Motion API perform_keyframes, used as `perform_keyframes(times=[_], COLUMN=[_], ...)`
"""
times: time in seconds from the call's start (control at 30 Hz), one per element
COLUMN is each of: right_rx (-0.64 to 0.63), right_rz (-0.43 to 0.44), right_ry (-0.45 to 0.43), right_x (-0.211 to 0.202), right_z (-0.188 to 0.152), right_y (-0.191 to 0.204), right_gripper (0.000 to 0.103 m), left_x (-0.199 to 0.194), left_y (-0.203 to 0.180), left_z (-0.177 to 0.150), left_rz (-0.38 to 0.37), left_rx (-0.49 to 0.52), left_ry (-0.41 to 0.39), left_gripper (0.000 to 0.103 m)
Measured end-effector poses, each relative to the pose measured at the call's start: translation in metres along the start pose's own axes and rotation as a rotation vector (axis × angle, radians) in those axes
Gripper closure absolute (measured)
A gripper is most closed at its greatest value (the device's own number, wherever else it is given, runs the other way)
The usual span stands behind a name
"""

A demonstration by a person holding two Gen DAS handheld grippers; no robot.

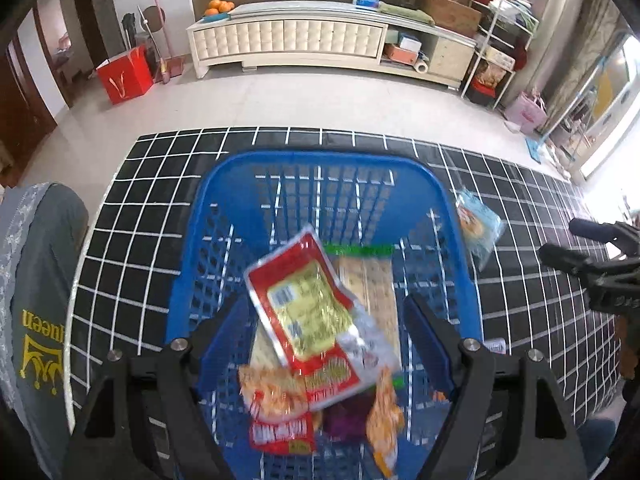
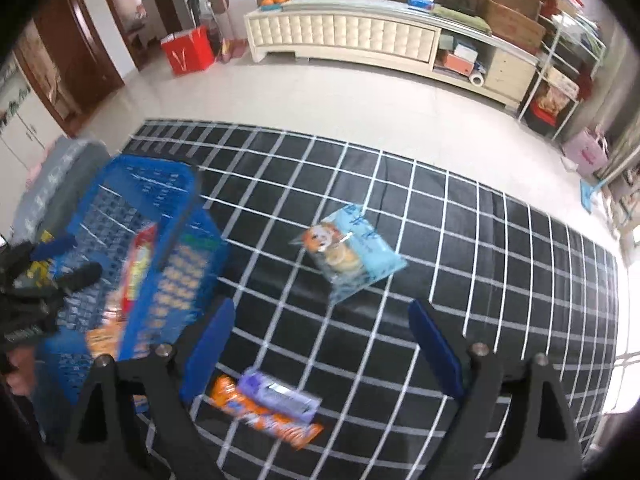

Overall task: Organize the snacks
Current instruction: 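Withdraw both grippers and move the right gripper toward the blue cartoon bread bag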

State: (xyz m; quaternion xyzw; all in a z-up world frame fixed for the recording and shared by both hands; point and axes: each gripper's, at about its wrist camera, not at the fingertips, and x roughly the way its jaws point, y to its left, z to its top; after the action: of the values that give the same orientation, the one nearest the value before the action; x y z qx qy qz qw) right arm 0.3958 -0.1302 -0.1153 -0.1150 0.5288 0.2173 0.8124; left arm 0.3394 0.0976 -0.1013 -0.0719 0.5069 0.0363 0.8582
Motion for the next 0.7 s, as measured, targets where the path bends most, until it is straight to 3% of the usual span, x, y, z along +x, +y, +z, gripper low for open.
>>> perform_keyframes(times=[0.17,0.37,0.57,0.63,0.7], right_rx=[-0.055,-0.122,-0.178,-0.21,-0.229], right_rz=[0.06,0.002,0.031,0.031,0.026], right_ry=[0.043,0.079,0.048,0.079,0.08], right_x=[0.038,0.079,0.102,0.113,0.117], right_z=[0.007,0.016,0.024,0.027,0.029], right_y=[-0.006,-0.012,-0.019,-0.016,-0.017], right_gripper=[0.012,0.012,0.012,0.012,0.019], left_x=[0.02,0.042,0.044,0.049,0.054], left_y=[-0.002,0.0,-0.01,-0.012,-0.013], left_z=[0.008,0.012,0.017,0.018,0.019], left_rz=[-0.008,-0.021,-0.009,-0.013,-0.024], left_rx=[0.001,-0.023,-0.003,-0.003,-0.005], left_ry=[0.027,0.054,0.025,0.028,0.05], left_gripper=[0.025,0.025,0.025,0.025,0.025])
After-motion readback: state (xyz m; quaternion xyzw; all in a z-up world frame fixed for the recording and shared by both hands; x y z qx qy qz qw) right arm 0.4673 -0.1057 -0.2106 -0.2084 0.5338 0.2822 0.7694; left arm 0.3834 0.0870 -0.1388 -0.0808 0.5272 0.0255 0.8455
